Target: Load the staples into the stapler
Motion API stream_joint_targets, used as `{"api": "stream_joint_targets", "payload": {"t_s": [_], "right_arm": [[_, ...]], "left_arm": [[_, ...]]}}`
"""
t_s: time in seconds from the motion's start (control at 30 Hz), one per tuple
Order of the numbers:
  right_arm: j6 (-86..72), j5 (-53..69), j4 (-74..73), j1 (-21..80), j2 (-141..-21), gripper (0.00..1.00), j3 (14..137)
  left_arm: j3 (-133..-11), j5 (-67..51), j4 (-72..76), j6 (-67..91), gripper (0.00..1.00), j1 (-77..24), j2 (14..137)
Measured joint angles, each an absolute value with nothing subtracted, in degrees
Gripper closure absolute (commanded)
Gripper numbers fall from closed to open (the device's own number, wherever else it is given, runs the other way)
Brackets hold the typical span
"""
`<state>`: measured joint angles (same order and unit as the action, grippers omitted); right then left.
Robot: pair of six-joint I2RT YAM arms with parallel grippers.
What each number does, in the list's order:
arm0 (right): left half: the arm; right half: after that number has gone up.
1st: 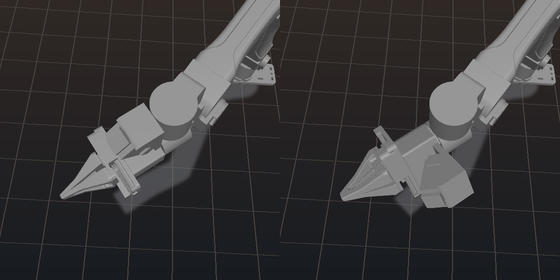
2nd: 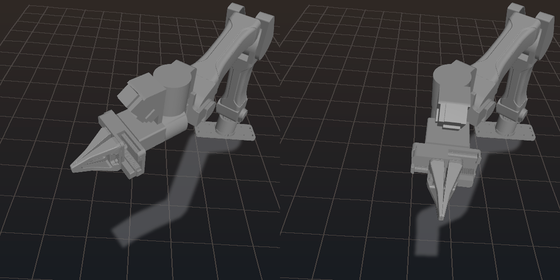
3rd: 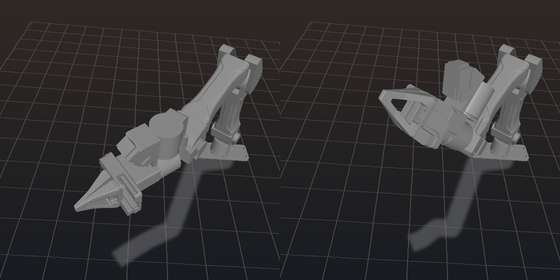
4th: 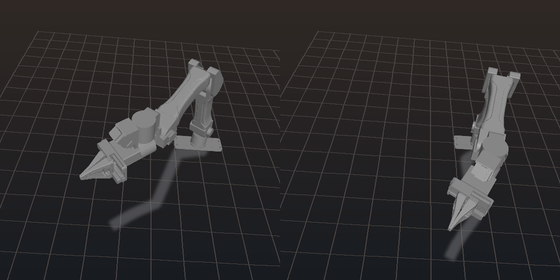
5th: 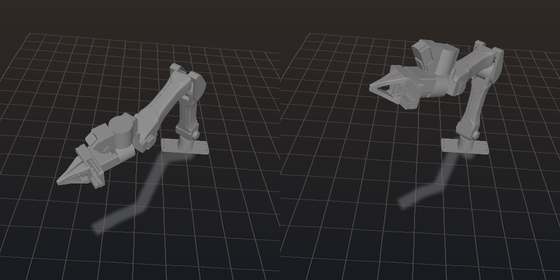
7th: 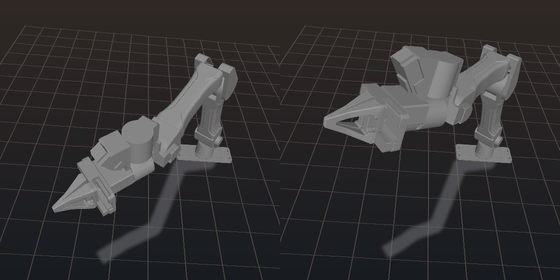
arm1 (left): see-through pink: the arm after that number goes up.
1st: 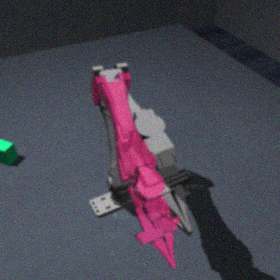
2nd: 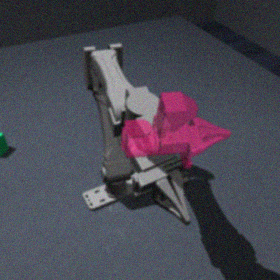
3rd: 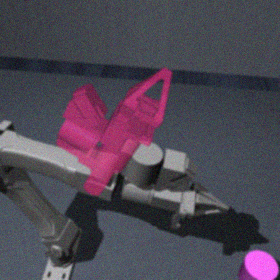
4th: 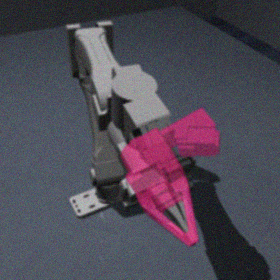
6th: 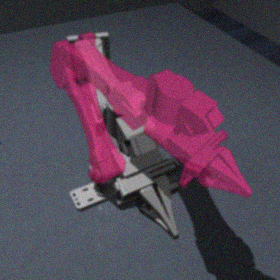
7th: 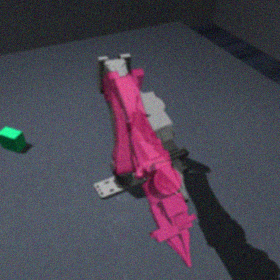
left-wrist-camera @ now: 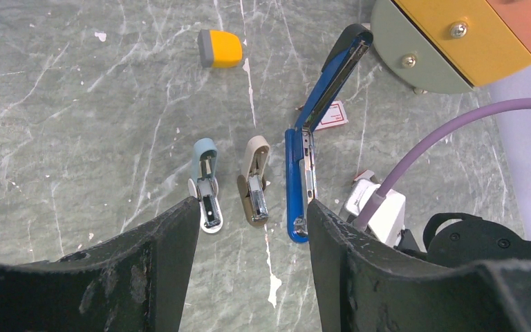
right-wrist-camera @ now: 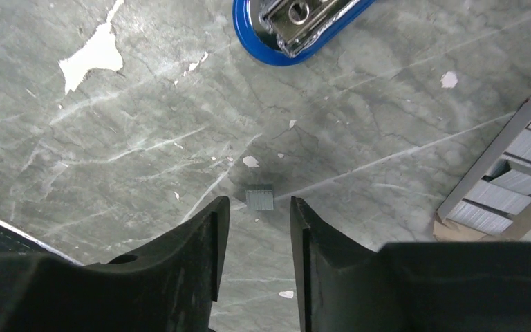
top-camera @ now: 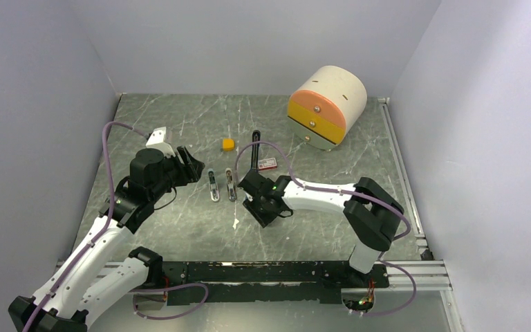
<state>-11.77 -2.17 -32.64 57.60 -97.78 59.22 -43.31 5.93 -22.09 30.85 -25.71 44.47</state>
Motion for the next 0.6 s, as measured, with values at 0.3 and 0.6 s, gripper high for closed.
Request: {"api": "stream_joint_targets", "payload": {"t_s": [0.3,0.6], "right_arm": [[-23.6,-9.2,-32.7,57.6,-95.4,0.48,60.1],[-38.5,-16.0,-32.9,58.0,-95.7,0.47,59.8]], "left_arm": [[-43.3,6.0,-22.1,30.9,0.37,-25.7,43.9],[-43.3,6.0,-22.1,30.9,0.37,-25.7,43.2]]}}
